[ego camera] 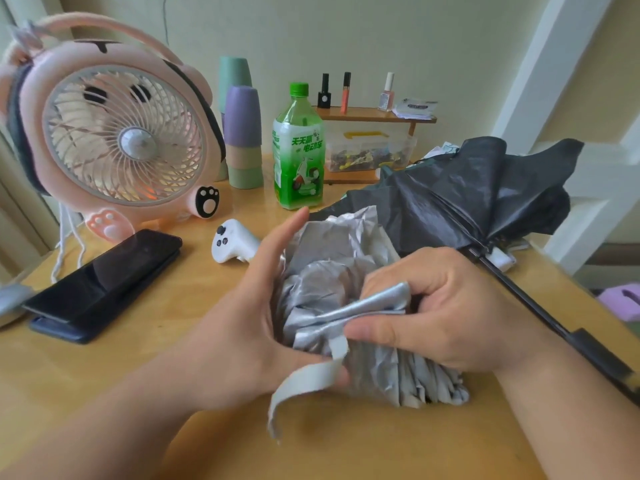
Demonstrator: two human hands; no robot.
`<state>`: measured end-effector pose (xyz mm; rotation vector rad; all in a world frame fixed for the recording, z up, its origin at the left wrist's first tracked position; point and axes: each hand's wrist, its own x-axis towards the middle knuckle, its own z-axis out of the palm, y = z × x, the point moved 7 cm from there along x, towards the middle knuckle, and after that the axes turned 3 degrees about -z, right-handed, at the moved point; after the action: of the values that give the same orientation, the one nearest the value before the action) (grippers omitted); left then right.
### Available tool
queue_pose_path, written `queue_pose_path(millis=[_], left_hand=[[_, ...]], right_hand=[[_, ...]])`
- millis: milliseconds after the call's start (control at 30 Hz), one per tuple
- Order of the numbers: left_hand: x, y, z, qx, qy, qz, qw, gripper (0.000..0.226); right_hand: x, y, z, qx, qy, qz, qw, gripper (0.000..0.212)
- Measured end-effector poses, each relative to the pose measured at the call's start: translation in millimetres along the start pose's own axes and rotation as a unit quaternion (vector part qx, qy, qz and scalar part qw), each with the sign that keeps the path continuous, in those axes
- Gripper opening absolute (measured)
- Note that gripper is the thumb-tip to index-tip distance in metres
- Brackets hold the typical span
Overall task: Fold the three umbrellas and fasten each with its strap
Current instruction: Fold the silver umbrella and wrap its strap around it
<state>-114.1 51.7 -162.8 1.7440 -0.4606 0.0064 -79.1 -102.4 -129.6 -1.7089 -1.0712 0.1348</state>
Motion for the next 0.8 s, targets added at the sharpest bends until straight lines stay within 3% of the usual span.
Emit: queue_pose_path(millis=[67, 167, 233, 300, 367, 467, 600, 700, 800], left_hand=[[-0.8, -3.4, 0.4, -0.01, 0.004, 0.029, 1.0, 0.128], [-5.2, -2.6, -6.9, 0.068, 0.069, 0.037, 0.995, 0.072], [-6.3, -1.9, -5.9, 0.025, 0.076, 0.034, 0.996, 0.043], [-6.4, -6.5, 0.0, -0.074, 0.037, 0.02, 0.996, 0.05], [-6.3, -2.8, 1.1, -0.105, 0.016, 0.048, 0.993, 0.061], [-6.0, 17.5, -3.6, -0.002, 0.049, 0.159, 0.986, 0.056], [-8.2, 36.6, -1.1, 0.14, 0.102, 0.235, 0.956, 0.014], [-4.5, 19.9, -6.5, 0.086, 0.097, 0.149, 0.98, 0.008], [-2.6, 6.4, -8.4, 0.012, 0.113, 0.075, 0.991, 0.038]], right_hand=[[-0.5, -3.0, -5.7, -0.035, 0.045, -0.028, 0.998, 0.009], [-1.2, -10.2, -5.6, -0.069, 0.083, -0.067, 0.992, 0.008], [-1.4, -15.8, -0.7, -0.063, 0.087, -0.092, 0.99, 0.007], [-1.6, -18.9, 4.7, -0.05, 0.075, -0.102, 0.991, 0.009], [-2.3, -23.4, 8.3, -0.073, 0.061, -0.118, 0.989, 0.011], [-3.0, -33.2, 9.1, -0.117, 0.058, -0.148, 0.98, 0.008], [-2.9, -33.7, 8.1, -0.16, 0.062, -0.168, 0.971, 0.017], [-4.3, -31.5, 3.7, -0.155, 0.048, -0.156, 0.974, 0.027], [-8.9, -30.7, -33.0, -0.046, 0.108, -0.127, 0.985, 0.034]])
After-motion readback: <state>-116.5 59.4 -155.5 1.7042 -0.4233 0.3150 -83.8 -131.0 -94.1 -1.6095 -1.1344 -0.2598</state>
